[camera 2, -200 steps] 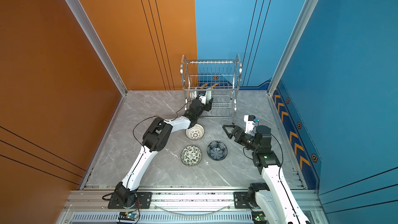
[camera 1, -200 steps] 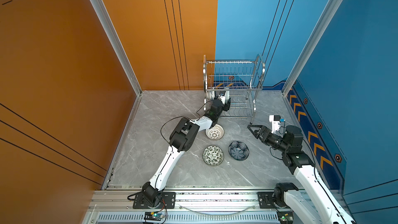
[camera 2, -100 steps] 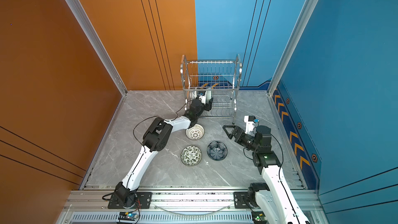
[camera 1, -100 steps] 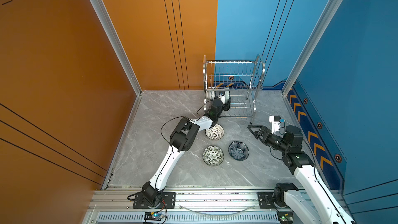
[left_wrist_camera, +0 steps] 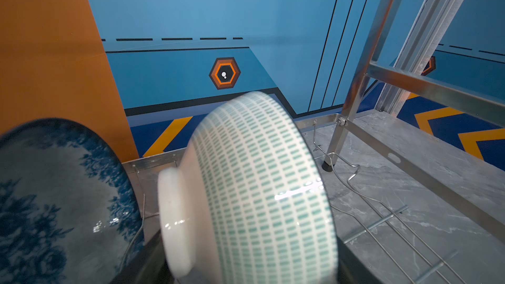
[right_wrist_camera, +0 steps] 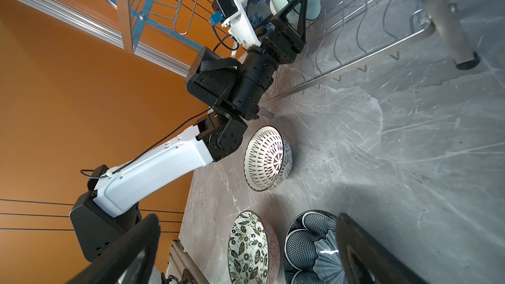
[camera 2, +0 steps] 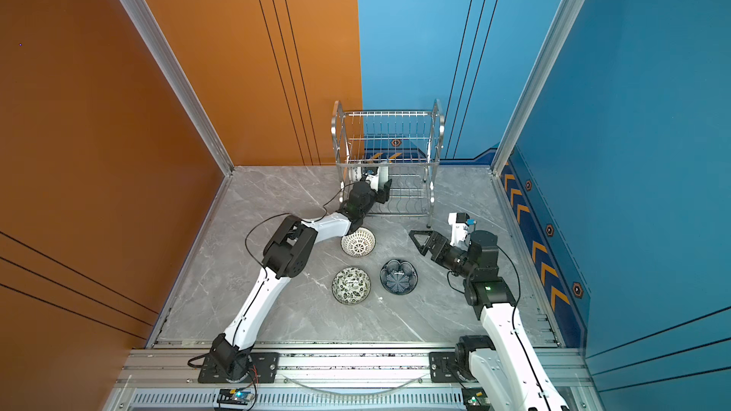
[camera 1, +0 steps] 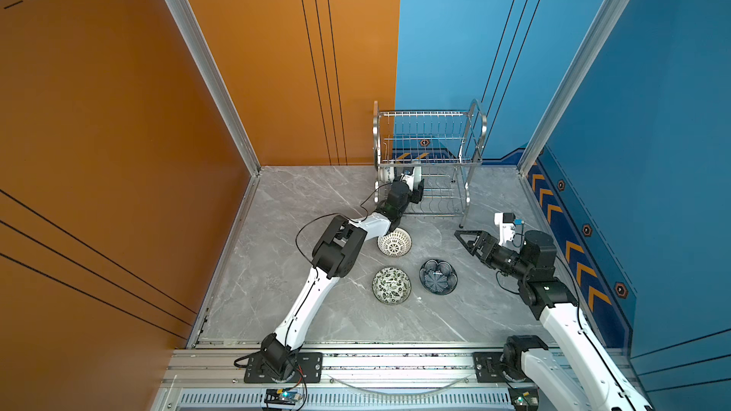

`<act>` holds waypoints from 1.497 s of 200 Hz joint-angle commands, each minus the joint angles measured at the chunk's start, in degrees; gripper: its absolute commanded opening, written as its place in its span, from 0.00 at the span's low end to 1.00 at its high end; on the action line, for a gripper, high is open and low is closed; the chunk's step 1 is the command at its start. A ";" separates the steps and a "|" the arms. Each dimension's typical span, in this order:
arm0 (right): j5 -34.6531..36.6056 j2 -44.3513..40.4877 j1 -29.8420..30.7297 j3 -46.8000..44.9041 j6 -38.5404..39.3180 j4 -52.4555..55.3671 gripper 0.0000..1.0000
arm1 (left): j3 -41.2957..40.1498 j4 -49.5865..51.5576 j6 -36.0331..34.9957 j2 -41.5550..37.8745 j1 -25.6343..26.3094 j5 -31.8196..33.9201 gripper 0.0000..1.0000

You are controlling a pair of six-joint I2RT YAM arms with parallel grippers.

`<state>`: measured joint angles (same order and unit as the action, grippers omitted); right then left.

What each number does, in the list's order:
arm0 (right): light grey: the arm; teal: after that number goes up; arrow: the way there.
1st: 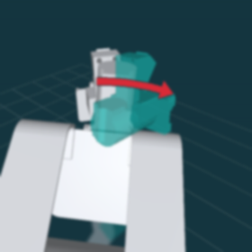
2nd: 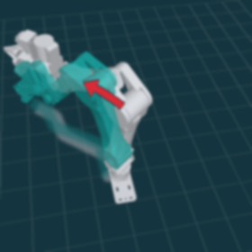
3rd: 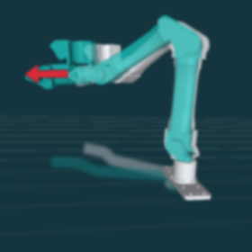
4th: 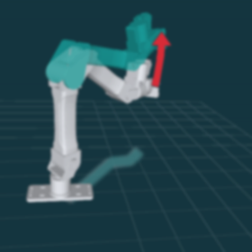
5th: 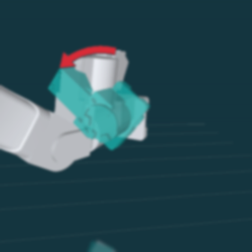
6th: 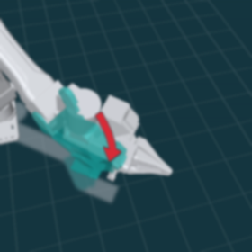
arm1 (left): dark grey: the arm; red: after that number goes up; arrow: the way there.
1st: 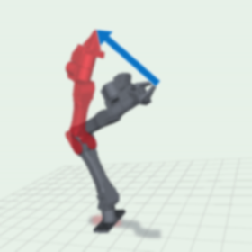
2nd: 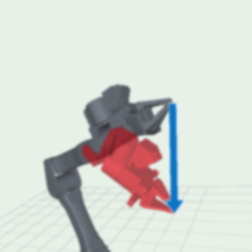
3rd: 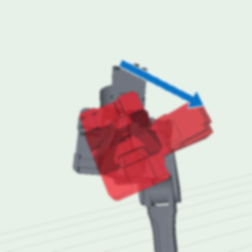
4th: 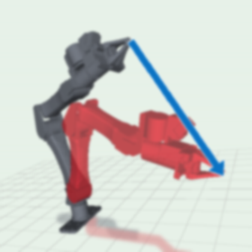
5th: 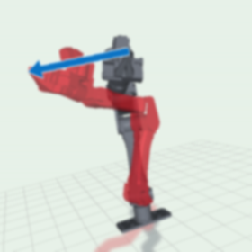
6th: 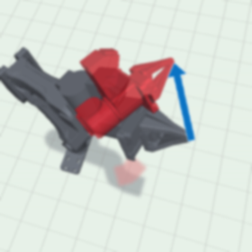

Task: Load bowls into a dish rack
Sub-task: Place the bowl in the dish rack.

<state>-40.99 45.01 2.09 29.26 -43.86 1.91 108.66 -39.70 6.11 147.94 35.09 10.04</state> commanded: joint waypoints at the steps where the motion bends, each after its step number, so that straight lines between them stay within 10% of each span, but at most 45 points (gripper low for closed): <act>1: -0.82 -1.15 -0.51 0.48 0.72 1.39 1.00 | 2.88 -0.80 0.02 1.29 0.15 0.59 0.59; 147: -0.84 -2.65 -1.03 0.67 0.55 2.04 1.00 | 6.73 7.40 2.94 0.52 0.67 -0.53 0.60; 299: -1.02 -4.04 -1.21 0.31 0.33 2.54 1.00 | 7.09 8.59 -0.92 0.87 2.17 1.99 0.82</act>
<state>-40.99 41.82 1.32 29.26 -43.86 3.51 113.91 -29.80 6.92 148.03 36.38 10.81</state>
